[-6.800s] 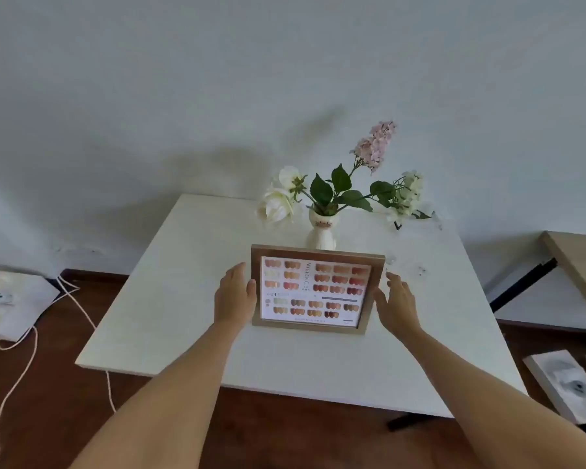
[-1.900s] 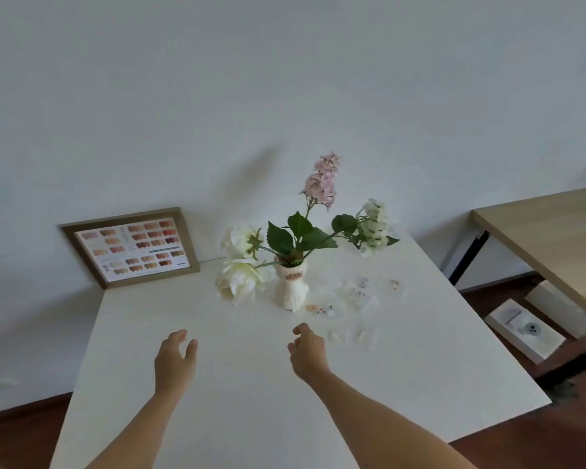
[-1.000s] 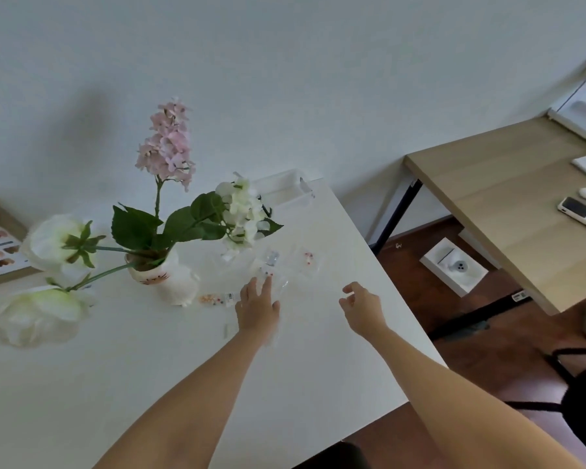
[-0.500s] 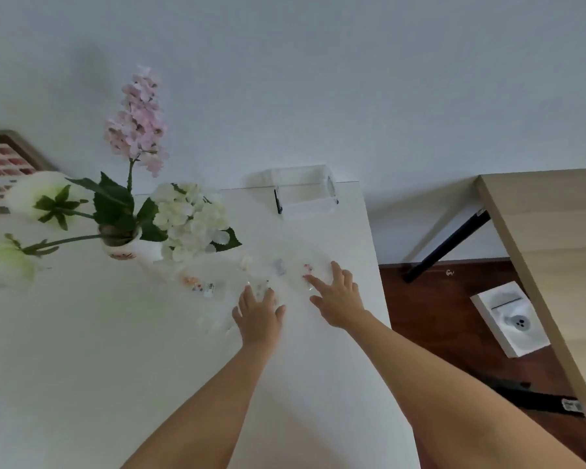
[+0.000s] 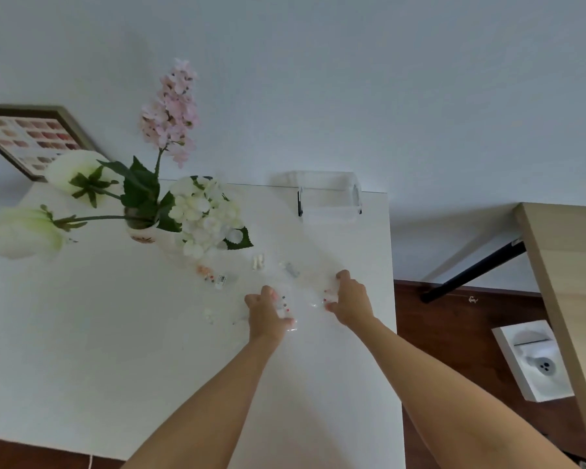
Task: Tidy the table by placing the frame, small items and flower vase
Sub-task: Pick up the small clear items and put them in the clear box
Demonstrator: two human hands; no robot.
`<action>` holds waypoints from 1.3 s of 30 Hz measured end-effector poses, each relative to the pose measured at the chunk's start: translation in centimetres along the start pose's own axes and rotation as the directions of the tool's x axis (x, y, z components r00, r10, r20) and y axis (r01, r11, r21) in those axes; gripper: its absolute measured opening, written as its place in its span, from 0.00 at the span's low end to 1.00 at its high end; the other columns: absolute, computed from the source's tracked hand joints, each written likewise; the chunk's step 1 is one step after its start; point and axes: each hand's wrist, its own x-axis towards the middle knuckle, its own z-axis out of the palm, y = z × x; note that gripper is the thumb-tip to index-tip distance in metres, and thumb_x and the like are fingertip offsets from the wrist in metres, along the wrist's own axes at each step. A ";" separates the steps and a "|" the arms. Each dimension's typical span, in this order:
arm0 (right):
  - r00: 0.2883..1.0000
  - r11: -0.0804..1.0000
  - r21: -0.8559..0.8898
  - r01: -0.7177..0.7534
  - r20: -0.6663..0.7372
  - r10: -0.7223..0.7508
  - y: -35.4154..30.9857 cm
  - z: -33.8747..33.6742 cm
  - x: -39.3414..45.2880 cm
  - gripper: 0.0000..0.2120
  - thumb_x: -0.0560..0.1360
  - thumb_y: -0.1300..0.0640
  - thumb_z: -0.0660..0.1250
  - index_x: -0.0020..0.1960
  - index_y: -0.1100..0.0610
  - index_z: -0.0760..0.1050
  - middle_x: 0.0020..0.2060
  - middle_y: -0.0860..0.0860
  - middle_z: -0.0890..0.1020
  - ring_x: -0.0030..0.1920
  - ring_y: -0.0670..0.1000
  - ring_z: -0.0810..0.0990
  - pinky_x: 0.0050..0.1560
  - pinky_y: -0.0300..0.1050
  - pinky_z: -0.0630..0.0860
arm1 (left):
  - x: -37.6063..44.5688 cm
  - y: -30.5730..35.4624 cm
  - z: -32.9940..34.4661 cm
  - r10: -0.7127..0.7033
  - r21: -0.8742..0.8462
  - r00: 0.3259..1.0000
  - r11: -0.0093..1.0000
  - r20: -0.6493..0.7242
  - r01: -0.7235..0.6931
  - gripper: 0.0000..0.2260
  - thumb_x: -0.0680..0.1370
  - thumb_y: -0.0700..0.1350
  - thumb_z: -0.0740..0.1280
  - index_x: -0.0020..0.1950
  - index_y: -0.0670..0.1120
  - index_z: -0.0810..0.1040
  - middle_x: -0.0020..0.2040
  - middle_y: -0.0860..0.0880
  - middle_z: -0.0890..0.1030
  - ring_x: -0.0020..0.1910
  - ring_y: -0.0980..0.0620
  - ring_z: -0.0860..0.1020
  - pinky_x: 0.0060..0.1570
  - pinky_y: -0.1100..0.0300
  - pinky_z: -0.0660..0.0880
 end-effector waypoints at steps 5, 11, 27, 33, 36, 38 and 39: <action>0.996 0.983 0.163 -0.085 0.014 0.084 0.8 -0.4 0.1 0.12 0.71 0.60 0.72 0.52 0.59 0.74 0.47 0.55 0.79 0.44 0.57 0.79 0.41 0.46 0.77 | -0.5 0.1 0.1 0.076 -0.018 0.997 0.997 -0.021 -0.076 0.16 0.66 0.32 0.69 0.51 0.41 0.71 0.52 0.42 0.70 0.41 0.49 0.70 0.41 0.63 0.67; 0.979 0.943 0.325 -0.067 -0.161 0.125 0.8 -3.9 2.3 0.07 0.73 0.57 0.70 0.42 0.56 0.73 0.38 0.55 0.82 0.32 0.50 0.77 0.26 0.39 0.70 | 0.7 2.7 -0.3 0.267 -0.009 0.961 0.963 -0.079 -0.268 0.20 0.72 0.31 0.59 0.63 0.44 0.71 0.60 0.44 0.70 0.54 0.45 0.75 0.51 0.60 0.70; 0.937 0.929 0.365 0.050 -0.340 0.083 -5.5 -13.0 11.8 0.16 0.72 0.62 0.70 0.59 0.57 0.72 0.47 0.57 0.78 0.48 0.57 0.78 0.48 0.51 0.78 | 8.8 15.4 1.6 0.169 -0.400 0.912 0.858 -0.373 -0.322 0.11 0.74 0.35 0.67 0.57 0.39 0.77 0.56 0.41 0.79 0.51 0.46 0.78 0.50 0.73 0.73; 0.903 0.905 0.411 0.107 -0.422 0.085 -2.3 -11.6 10.8 0.15 0.75 0.63 0.65 0.61 0.54 0.72 0.56 0.55 0.77 0.49 0.53 0.77 0.43 0.43 0.70 | 10.7 16.7 2.5 0.097 -0.510 0.958 0.830 -0.268 -0.227 0.15 0.77 0.35 0.61 0.64 0.41 0.73 0.64 0.44 0.75 0.59 0.44 0.76 0.61 0.53 0.74; 0.899 0.896 0.433 0.096 -0.424 0.108 -0.8 -10.1 9.0 0.12 0.76 0.62 0.64 0.59 0.54 0.72 0.53 0.53 0.78 0.50 0.54 0.79 0.43 0.45 0.75 | 10.4 17.4 2.6 0.140 -0.496 0.979 0.846 -0.149 -0.196 0.19 0.78 0.38 0.60 0.70 0.44 0.68 0.70 0.47 0.69 0.67 0.48 0.70 0.68 0.54 0.68; 0.909 0.885 0.458 0.084 -0.399 0.120 0.0 -8.4 7.5 0.10 0.77 0.62 0.62 0.58 0.55 0.73 0.51 0.53 0.79 0.48 0.54 0.79 0.43 0.47 0.77 | 9.8 17.4 2.6 0.193 -0.436 0.976 0.873 -0.103 -0.218 0.21 0.79 0.39 0.59 0.72 0.45 0.64 0.74 0.47 0.65 0.73 0.49 0.63 0.73 0.52 0.62; 0.916 0.883 0.464 0.076 -0.382 0.122 0.4 -7.3 6.8 0.09 0.77 0.62 0.62 0.57 0.55 0.74 0.50 0.53 0.80 0.46 0.54 0.79 0.42 0.46 0.76 | 9.3 17.2 2.6 0.219 -0.401 0.971 0.885 -0.091 -0.238 0.22 0.79 0.39 0.59 0.73 0.46 0.63 0.75 0.47 0.62 0.75 0.50 0.60 0.74 0.52 0.59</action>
